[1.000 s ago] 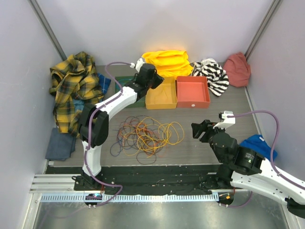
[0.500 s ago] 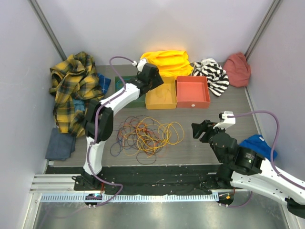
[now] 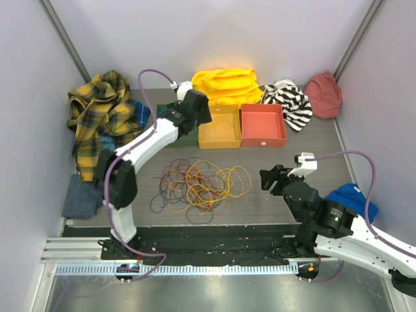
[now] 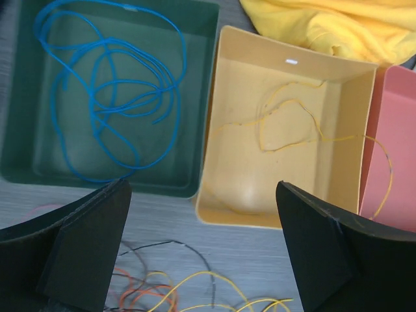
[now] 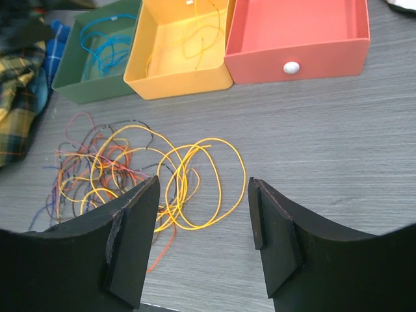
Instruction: Untangle the cables
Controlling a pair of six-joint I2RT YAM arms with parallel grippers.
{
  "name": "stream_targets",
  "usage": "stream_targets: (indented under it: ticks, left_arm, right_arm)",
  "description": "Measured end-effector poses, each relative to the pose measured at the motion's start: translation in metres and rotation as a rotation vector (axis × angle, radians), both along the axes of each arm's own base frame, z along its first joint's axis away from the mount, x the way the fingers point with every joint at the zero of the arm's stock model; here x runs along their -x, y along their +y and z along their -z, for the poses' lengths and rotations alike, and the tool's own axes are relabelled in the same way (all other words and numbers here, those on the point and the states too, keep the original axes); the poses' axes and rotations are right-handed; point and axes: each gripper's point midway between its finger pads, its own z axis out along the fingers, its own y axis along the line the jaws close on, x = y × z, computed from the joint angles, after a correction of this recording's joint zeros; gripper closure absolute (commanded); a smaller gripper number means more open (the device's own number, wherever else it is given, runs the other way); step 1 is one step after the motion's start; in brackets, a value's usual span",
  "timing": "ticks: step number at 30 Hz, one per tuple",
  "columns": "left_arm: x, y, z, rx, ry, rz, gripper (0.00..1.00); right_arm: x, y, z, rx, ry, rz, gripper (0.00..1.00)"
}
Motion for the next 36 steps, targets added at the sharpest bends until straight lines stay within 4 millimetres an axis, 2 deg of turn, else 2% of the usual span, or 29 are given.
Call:
stream_targets:
  ticks: [3,5,6,8,10,12,16,21,24,28,34,36]
  left_arm:
    - [0.036,0.017,-0.016,-0.045,-0.035,0.020,0.00]
    - [0.063,0.012,-0.023,-0.070,-0.062,0.070,0.00]
    - [0.081,0.003,-0.023,-0.075,-0.073,0.117,0.00]
    - [0.115,-0.019,-0.016,-0.063,-0.065,0.226,0.00]
    - [0.144,-0.037,0.002,-0.052,-0.022,0.324,0.00]
    - [0.157,-0.037,0.028,-0.064,0.039,0.361,0.00]
    - [0.162,-0.014,0.073,-0.143,0.146,0.330,0.02]
    - [0.151,0.007,0.095,-0.173,0.209,0.260,0.17]
    - [0.141,0.015,0.104,-0.198,0.234,0.226,0.22]
    - [0.131,0.007,0.116,-0.226,0.260,0.225,0.27]
    - [0.120,0.000,0.134,-0.267,0.291,0.235,0.49]
    - [0.118,0.001,0.139,-0.273,0.301,0.232,0.52]
  right_arm:
    - [0.000,0.003,0.009,0.021,0.017,-0.008,0.36]
    - [0.000,0.005,0.015,0.031,0.029,-0.014,0.36]
    - [0.000,0.006,0.017,0.035,0.035,-0.017,0.36]
    - [0.000,0.008,0.018,0.034,0.041,-0.023,0.36]
    - [0.000,0.010,0.018,0.026,0.044,-0.027,0.36]
    - [0.000,0.011,0.019,0.016,0.045,-0.029,0.37]
    - [0.001,0.016,0.022,0.011,0.059,-0.040,0.37]
    - [0.002,0.018,0.026,-0.002,0.073,-0.043,0.37]
    - [0.003,0.018,0.028,-0.006,0.075,-0.044,0.37]
    - [0.003,0.017,0.032,-0.003,0.079,-0.044,0.37]
    - [0.004,0.014,0.030,-0.018,0.069,-0.043,0.37]
    - [0.005,0.014,0.029,-0.023,0.065,-0.041,0.37]
